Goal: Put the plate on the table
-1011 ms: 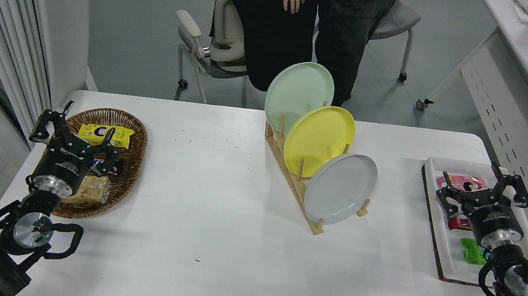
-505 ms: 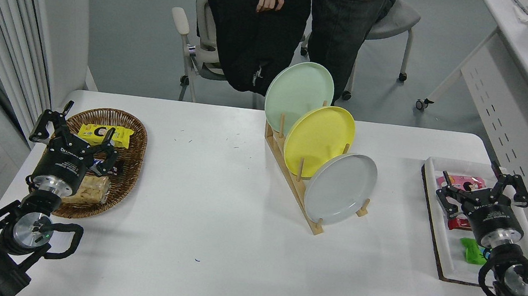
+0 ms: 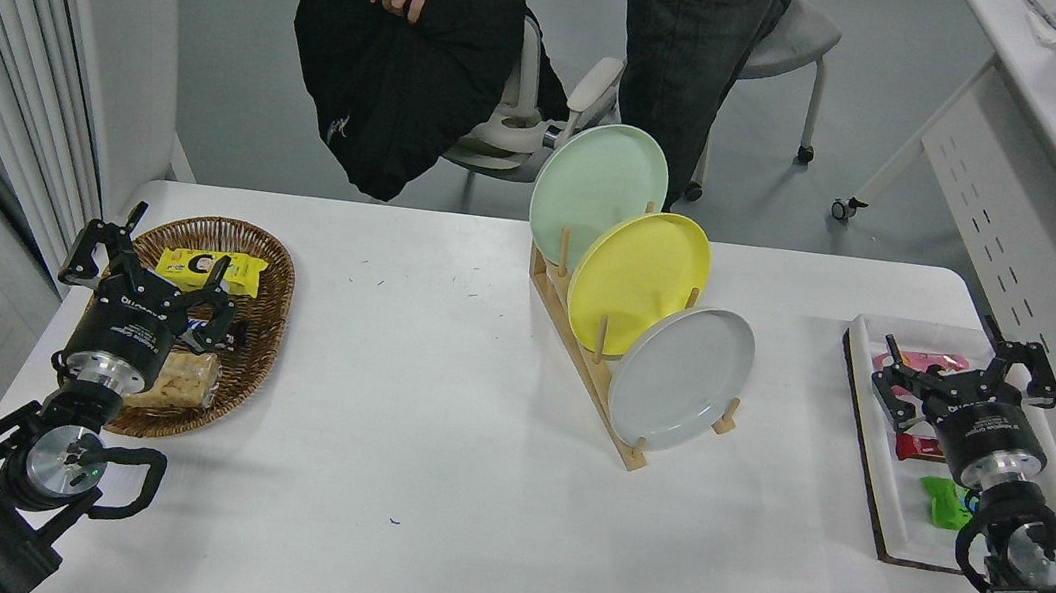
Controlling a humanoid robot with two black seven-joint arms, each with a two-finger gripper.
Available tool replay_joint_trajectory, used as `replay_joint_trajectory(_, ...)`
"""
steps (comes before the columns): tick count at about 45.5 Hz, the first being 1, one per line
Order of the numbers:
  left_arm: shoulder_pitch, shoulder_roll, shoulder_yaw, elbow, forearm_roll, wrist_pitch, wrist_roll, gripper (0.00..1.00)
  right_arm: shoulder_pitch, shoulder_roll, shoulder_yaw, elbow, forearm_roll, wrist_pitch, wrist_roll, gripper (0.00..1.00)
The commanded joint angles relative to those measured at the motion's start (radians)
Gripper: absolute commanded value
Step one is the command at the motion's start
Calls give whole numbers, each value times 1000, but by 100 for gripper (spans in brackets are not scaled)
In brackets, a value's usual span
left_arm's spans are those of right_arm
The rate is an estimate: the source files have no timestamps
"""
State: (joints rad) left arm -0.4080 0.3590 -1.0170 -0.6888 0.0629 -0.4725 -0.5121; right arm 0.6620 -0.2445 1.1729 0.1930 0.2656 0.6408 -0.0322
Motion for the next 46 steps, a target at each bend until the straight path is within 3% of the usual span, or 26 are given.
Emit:
replay_joint_trajectory(1,0,0,0,0,0,0,0,98,19,-9,1,0,3,-16,0,100)
replay_joint_trajectory(21,0,0,0,0,0,0,1,98,54,-70,-35,-15,-13,-50,-2,100)
replay_joint_trajectory(46,0,0,0,0,0,0,0,98,130,-130,-183,11,-9,-437,-2,100)
